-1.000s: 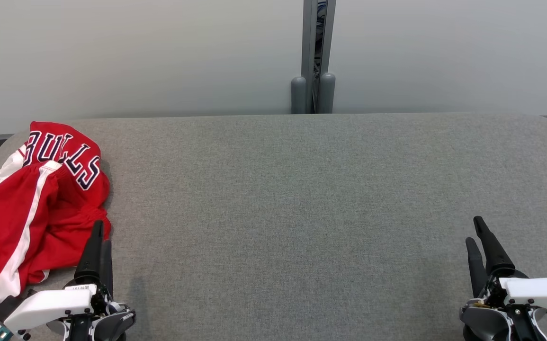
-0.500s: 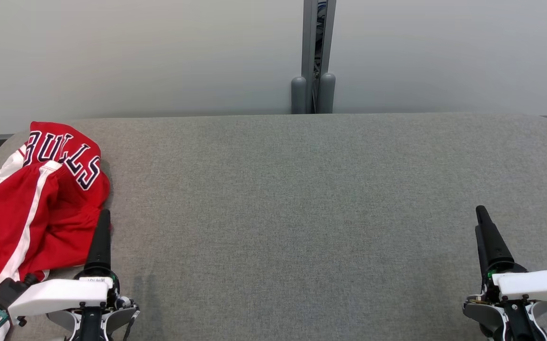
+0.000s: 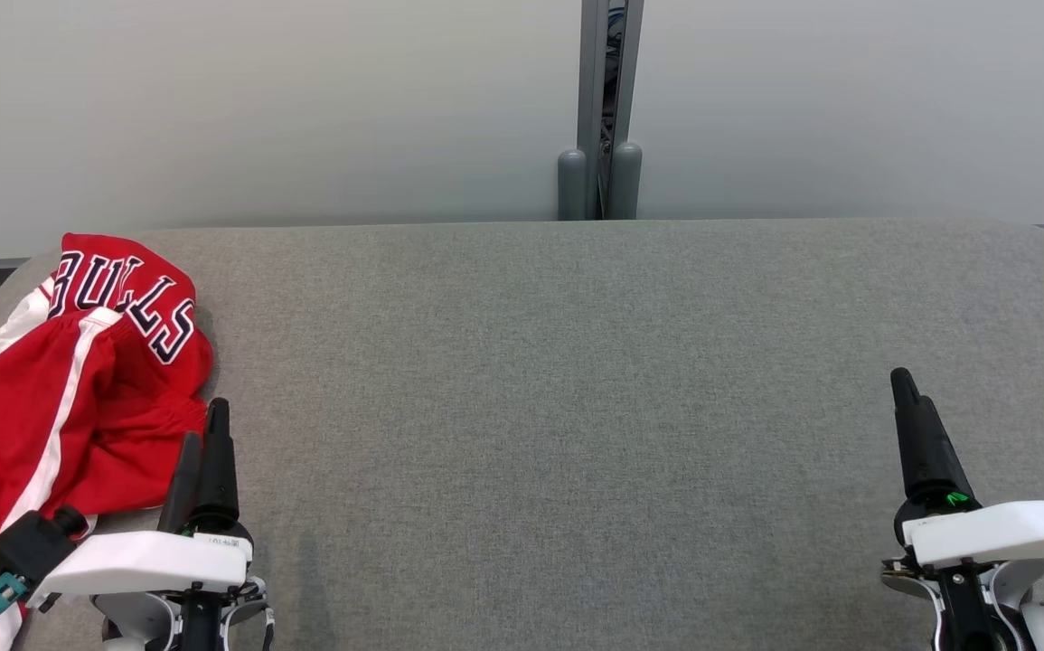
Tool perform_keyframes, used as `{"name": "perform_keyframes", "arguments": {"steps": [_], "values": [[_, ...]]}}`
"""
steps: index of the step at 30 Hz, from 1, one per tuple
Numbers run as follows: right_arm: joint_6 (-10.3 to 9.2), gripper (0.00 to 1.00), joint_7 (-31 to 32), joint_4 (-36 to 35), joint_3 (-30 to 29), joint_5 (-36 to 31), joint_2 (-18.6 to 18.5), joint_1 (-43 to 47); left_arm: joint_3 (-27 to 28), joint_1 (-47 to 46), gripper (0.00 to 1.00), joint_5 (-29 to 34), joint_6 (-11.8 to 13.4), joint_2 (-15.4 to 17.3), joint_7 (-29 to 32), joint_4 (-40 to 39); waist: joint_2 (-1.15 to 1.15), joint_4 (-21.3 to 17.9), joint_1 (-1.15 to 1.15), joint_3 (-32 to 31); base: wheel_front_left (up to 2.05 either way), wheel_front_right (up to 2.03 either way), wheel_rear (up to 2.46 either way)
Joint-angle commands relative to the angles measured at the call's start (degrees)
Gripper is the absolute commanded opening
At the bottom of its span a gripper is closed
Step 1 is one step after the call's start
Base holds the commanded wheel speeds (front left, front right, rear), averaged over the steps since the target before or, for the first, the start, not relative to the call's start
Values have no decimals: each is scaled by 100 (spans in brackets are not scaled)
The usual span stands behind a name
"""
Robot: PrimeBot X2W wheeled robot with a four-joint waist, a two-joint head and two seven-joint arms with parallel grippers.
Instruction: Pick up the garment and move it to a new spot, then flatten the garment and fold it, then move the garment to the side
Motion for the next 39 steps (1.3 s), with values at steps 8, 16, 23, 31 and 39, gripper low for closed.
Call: {"name": "perform_keyframes", "arguments": {"steps": [8,16,23,31,39], "values": [[26,100,-203,-186,135,-1068,-68,30,34,50,100,1042,58,102,-202,-110,0,19,0,-28,0,0,0],[28,100,-337,-179,224,-1810,-76,84,-24,138,100,1786,72,179,-354,23,0,31,0,-52,0,0,0],[29,100,-434,-187,279,-2267,-82,116,-44,184,100,2214,97,203,-456,116,0,34,0,-60,0,0,0],[31,100,-554,-151,341,-2806,-88,149,-75,234,100,2714,118,226,-593,198,0,36,0,-67,0,0,0],[32,100,-661,-78,344,-3298,-95,177,-114,271,100,3145,133,241,-715,351,0,48,0,-74,0,0,0]]}}
